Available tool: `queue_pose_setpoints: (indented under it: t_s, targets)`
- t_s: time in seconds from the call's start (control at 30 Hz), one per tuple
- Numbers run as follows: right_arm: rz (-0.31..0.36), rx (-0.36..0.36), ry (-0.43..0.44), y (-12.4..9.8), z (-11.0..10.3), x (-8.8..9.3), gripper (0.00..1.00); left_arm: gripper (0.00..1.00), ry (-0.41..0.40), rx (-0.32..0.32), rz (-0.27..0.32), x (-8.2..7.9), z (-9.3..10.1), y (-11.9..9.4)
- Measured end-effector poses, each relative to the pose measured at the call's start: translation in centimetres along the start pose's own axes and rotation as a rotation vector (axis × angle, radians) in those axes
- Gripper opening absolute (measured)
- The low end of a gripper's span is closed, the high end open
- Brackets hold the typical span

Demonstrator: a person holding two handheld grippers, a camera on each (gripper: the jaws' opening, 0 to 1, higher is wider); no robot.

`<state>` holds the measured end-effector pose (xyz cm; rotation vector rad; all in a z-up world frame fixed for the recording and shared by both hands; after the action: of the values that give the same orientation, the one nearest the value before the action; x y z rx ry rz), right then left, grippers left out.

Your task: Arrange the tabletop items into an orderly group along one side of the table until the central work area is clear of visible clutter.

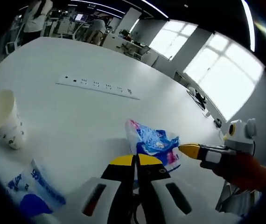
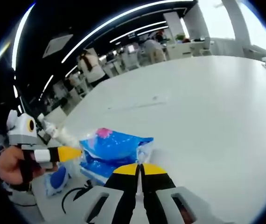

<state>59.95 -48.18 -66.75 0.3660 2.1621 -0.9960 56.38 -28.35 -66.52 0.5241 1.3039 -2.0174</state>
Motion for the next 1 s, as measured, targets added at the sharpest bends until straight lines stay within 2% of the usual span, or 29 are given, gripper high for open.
queue_pose_setpoints:
  t_s: [0.23, 0.53, 0.73, 1.0]
  targets:
    - [-0.008, 0.015, 0.014, 1.0, 1.8, -0.4, 0.0, 0.0, -0.016, -0.013, -0.034, 0.7, -0.1, 2.3]
    - [-0.027, 0.016, 0.026, 2.1, 3.0, 0.1, 0.0, 0.0, -0.028, -0.032, -0.073, 1.6, -0.7, 3.6]
    - [-0.015, 0.02, 0.033, 2.2, 3.3, -0.1, 0.0, 0.0, -0.065, -0.039, -0.068, 1.1, -0.7, 4.2]
    - [-0.011, 0.036, 0.031, 1.9, 3.8, -0.6, 0.01, 0.0, -0.047, -0.028, -0.05, 0.2, 0.0, 4.2]
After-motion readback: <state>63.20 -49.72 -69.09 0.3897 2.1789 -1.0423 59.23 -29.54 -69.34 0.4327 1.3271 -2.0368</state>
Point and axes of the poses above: the point that each gripper's makers call its tool centre point, and the gripper's own axes: y roughly forward along the fingers, z roughly to its right, x roughly out of its underside, the point moved 8 cm from there along -y, roughly backward along the fingers, and after that the axes turned 8 degrees about -x, right-handed, at the moved point
